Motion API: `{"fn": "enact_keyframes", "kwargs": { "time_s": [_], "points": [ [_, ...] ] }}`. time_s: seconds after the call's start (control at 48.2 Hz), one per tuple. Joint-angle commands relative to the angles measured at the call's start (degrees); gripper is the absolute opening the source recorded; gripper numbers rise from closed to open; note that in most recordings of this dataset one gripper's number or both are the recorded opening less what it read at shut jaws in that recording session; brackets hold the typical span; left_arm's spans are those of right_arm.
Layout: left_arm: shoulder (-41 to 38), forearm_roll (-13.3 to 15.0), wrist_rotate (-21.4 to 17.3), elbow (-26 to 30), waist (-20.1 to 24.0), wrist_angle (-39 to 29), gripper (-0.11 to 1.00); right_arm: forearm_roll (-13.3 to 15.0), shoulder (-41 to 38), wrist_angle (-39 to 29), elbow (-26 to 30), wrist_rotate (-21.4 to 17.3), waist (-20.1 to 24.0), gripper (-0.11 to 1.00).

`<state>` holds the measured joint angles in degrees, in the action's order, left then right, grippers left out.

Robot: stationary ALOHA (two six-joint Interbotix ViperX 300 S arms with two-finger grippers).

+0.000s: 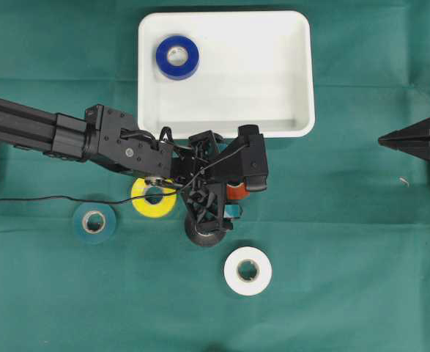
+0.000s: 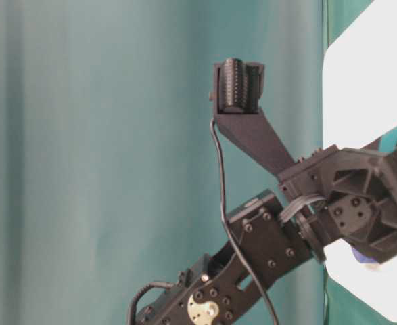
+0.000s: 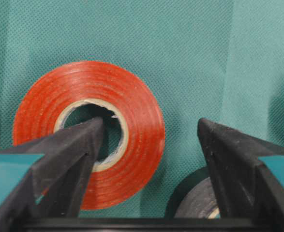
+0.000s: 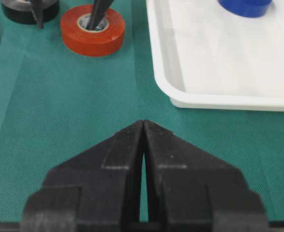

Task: Put the tape into the white case with the left arm.
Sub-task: 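Lower the left gripper into the red tape hole and grasp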

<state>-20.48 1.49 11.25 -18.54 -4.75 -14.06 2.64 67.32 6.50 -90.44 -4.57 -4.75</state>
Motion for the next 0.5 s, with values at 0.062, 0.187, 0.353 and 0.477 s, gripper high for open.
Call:
{"fn": "enact_keyframes", "kwargs": {
  "time_s": [0.062, 0.187, 0.353, 0.477],
  "points": [
    [1.0, -0.3, -0.2, 1.0, 0.4, -0.1, 0.62, 0.1, -0.3, 0.6, 0.6, 0.0, -0.1, -0.09],
    [0.6, -0.3, -0.2, 1.0, 0.8, -1.2, 0.28, 0.1, -0.3, 0.6, 0.6, 0.0, -0.1, -0.09],
    [1.0, -0.4, -0.3, 1.1, 1.0, -1.8, 0.25, 0.1, -0.3, 0.6, 0.6, -0.1, -0.1, -0.09],
    [1.8, -0.3, -0.2, 1.1, 0.9, -1.8, 0.25, 0.1, -0.2, 0.6, 0.6, 0.0, -0.1, -0.09]
  ]
}}
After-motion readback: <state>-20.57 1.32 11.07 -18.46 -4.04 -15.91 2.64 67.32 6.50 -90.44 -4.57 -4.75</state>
